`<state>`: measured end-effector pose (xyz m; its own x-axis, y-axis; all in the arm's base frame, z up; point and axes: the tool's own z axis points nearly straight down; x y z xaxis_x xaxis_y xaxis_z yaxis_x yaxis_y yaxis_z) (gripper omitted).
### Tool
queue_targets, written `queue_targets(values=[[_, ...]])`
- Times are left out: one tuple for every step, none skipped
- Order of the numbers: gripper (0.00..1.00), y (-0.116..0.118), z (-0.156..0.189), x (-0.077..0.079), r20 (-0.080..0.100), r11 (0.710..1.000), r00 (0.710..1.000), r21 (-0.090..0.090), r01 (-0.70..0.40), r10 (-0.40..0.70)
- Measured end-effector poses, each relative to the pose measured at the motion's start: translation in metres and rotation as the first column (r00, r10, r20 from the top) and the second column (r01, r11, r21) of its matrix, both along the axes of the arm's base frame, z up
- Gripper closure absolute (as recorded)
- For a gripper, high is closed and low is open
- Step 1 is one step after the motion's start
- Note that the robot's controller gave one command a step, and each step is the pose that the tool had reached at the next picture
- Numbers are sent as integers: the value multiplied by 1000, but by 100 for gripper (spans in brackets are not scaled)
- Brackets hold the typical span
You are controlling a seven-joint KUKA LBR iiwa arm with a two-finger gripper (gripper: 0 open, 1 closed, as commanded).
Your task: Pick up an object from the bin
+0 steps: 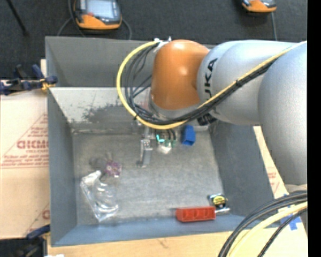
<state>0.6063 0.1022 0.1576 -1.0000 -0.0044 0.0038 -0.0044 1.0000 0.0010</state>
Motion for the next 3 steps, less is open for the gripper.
queue_targets(values=[[0,47,-82,-12,1,988,988,-1,-154,154],[100,46,-78,-10,7,989,989,1,-148,148],[100,3,55,-37,15,989,989,-3,-150,150]])
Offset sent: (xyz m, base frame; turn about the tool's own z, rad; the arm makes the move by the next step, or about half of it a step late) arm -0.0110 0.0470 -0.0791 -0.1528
